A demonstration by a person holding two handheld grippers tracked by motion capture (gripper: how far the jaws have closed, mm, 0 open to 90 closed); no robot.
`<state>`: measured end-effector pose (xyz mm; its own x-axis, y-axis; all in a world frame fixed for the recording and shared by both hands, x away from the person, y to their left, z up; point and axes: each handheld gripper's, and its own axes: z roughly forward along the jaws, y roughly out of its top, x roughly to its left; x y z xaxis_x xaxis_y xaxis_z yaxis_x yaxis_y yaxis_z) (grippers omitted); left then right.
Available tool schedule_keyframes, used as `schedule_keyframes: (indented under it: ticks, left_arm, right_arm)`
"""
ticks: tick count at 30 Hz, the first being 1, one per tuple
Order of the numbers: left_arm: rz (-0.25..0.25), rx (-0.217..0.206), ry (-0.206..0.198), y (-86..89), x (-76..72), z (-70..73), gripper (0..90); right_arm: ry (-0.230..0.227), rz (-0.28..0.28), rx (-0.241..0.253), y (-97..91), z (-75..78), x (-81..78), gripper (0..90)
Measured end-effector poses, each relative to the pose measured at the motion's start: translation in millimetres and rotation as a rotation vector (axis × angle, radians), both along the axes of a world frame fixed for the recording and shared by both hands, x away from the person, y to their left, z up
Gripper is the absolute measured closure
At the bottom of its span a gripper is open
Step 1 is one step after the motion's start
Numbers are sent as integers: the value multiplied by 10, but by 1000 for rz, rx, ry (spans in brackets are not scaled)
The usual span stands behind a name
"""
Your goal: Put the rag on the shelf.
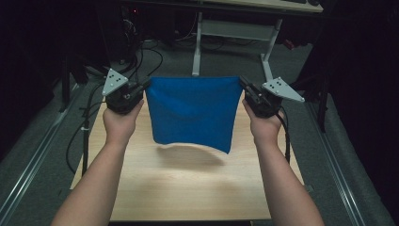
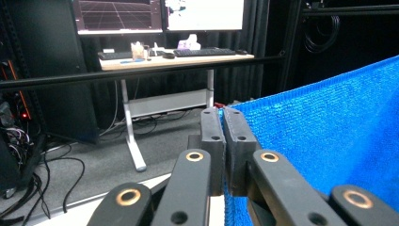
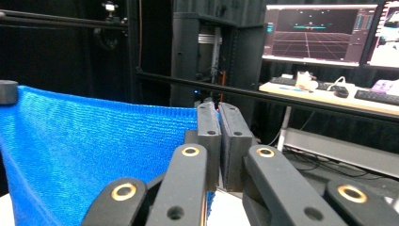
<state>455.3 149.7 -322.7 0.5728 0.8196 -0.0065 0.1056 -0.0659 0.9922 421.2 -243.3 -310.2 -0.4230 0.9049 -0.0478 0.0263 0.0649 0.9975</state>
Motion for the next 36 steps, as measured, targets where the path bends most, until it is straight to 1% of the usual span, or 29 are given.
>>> schedule_keyframes:
  ticks: [1, 3, 6, 8, 10, 11, 13, 15, 17, 19, 20, 22, 23, 24, 26, 29, 30, 31, 32, 33, 34, 35, 36]
  left_arm:
    - [4, 8, -7, -10, 38, 25, 883]
    - [7, 8, -17, -22, 94, 65, 883]
    - [17, 24, -34, -60, 211, 144, 884]
    - [23, 37, -42, -85, 278, 184, 883]
    - [27, 45, -42, -113, 357, 224, 883]
    - [30, 49, -47, -126, 394, 236, 883]
    - [36, 50, -46, -149, 470, 247, 883]
    - [49, 68, -52, -181, 543, 242, 882]
    - [61, 77, -40, -215, 626, 219, 882]
    - [83, 91, -23, -247, 727, 163, 881]
    - [89, 98, -5, -259, 775, 132, 882]
    - [103, 115, 9, -279, 844, 71, 881]
    - [106, 121, 23, -284, 882, 32, 880]
    - [107, 127, 44, -290, 923, -22, 880]
    - [111, 146, 67, -295, 975, -118, 879]
    - [109, 159, 106, -300, 1029, -263, 878]
    - [106, 166, 132, -300, 1051, -333, 878]
    - [104, 169, 146, -300, 1059, -380, 878]
    - [96, 171, 166, -299, 1065, -470, 877]
    - [94, 170, 182, -298, 1067, -530, 878]
    - [87, 175, 212, -294, 1071, -630, 878]
    - [81, 178, 226, -291, 1069, -690, 878]
    - [72, 181, 246, -288, 1061, -784, 878]
  right_arm:
    - [1, -3, 0, 2, 8, 28, 891]
    - [-1, -7, -5, -4, 31, 101, 891]
    - [0, -12, 9, -21, 75, 209, 891]
    - [2, -17, 3, -31, 101, 272, 891]
    - [2, -21, 4, -53, 128, 343, 891]
    - [1, -24, -1, -63, 137, 382, 891]
    - [12, -33, -10, -73, 141, 466, 891]
    - [17, -37, -12, -91, 141, 553, 891]
    - [28, -39, -15, -104, 144, 638, 891]
    - [37, -49, -38, -90, 133, 737, 891]
    - [42, -52, -53, -84, 124, 785, 891]
    - [58, -59, -67, -73, 96, 861, 891]
    - [66, -59, -79, -66, 74, 902, 891]
    - [74, -62, -97, -59, 50, 938, 891]
    - [94, -67, -120, -42, -8, 1006, 891]
    - [128, -68, -156, -15, -130, 1100, 891]
    - [135, -68, -161, -12, -163, 1119, 891]
    - [154, -69, -173, -5, -222, 1151, 891]
    - [165, -69, -178, 0, -261, 1165, 891]
    - [186, -67, -186, 5, -331, 1179, 891]
    - [193, -64, -188, 6, -377, 1184, 891]
    - [214, -57, -186, 8, -460, 1181, 891]
    - [227, -56, -189, 11, -513, 1178, 890]
